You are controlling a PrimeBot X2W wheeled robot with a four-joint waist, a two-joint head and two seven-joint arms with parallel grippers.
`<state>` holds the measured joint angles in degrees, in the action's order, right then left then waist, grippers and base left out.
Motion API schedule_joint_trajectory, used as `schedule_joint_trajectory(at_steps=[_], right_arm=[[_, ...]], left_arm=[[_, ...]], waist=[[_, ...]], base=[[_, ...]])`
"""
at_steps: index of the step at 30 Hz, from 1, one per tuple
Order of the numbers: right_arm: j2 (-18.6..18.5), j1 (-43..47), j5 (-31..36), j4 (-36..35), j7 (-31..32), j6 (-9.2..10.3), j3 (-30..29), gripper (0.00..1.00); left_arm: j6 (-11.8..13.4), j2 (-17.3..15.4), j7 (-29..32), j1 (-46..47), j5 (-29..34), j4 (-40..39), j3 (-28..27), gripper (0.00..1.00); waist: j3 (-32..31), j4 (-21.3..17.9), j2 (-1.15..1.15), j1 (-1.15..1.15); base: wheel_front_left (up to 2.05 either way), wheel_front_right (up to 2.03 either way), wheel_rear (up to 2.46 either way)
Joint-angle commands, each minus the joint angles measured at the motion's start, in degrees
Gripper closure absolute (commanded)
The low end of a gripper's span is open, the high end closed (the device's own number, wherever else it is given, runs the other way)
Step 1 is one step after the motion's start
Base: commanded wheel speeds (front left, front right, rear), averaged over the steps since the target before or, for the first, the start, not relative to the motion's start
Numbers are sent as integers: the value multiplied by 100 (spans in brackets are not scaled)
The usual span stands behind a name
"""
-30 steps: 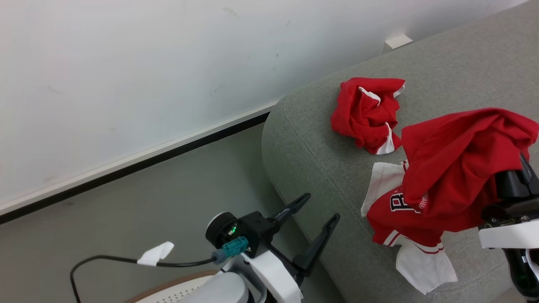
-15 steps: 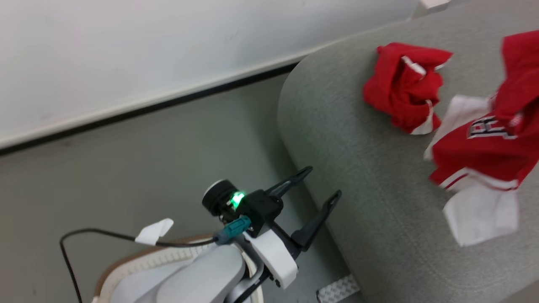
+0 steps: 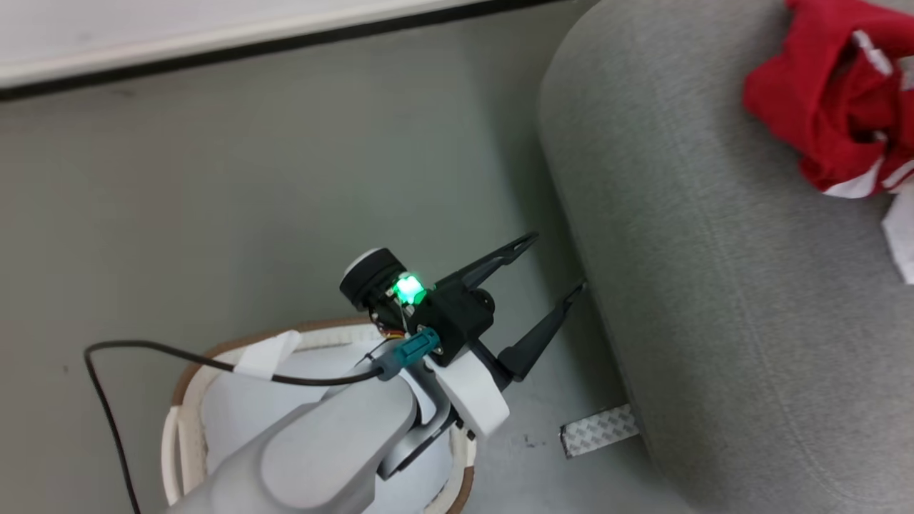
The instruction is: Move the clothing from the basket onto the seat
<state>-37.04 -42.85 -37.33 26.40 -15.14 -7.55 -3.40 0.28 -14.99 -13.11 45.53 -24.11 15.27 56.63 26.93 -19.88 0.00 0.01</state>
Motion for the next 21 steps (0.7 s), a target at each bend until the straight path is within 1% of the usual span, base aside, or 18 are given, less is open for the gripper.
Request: schedule_joint_trajectory(at_steps=[1, 5, 7, 9, 15, 16, 17, 18, 21], right_arm=[[-46, -121, 64, 242, 28, 13, 133, 100], [-91, -395, 32, 1131, 240, 13, 631, 100], [-85, -458, 59, 1497, 414, 13, 985, 100], [-62, -526, -49, 1786, 627, 13, 1313, 100], [-106, -507, -597, 2138, 1008, 13, 2102, 100], [-116, -501, -680, 2152, 1032, 13, 2203, 83], [-156, -507, -761, 2163, 1022, 13, 2308, 43], [-184, -519, -812, 2166, 1007, 13, 2407, 0], [-255, -565, -931, 2098, 917, 13, 2734, 0]], left_arm=[[2, -23, 18, 94, 99, -15, 6, 0], [-2, -3, 19, 195, 122, 1, 16, 0], [-10, 8, 7, 223, 130, 17, 25, 0], [-13, 20, -9, 236, 128, 35, 30, 0], [-5, 20, -41, 238, 54, 103, 20, 0], [1, 9, -47, 229, 39, 109, 15, 0], [8, -5, -55, 216, 22, 114, 9, 0], [14, -19, -61, 200, 6, 121, 4, 0], [19, -43, -83, 118, -49, 154, -4, 0]], waist=[[248, 186, 0, -1], [381, 263, 0, -1], [407, 285, 0, -1], [414, 297, 0, -1], [363, 267, 0, -1], [342, 248, 0, -1], [319, 227, 0, -1], [295, 205, 0, -1], [154, 137, 0, -1]], base=[[0, 0, 0], [0, 0, 0], [0, 0, 0], [0, 0, 0], [0, 0, 0], [0, 0, 0], [0, 0, 0], [0, 0, 0], [0, 0, 0]])
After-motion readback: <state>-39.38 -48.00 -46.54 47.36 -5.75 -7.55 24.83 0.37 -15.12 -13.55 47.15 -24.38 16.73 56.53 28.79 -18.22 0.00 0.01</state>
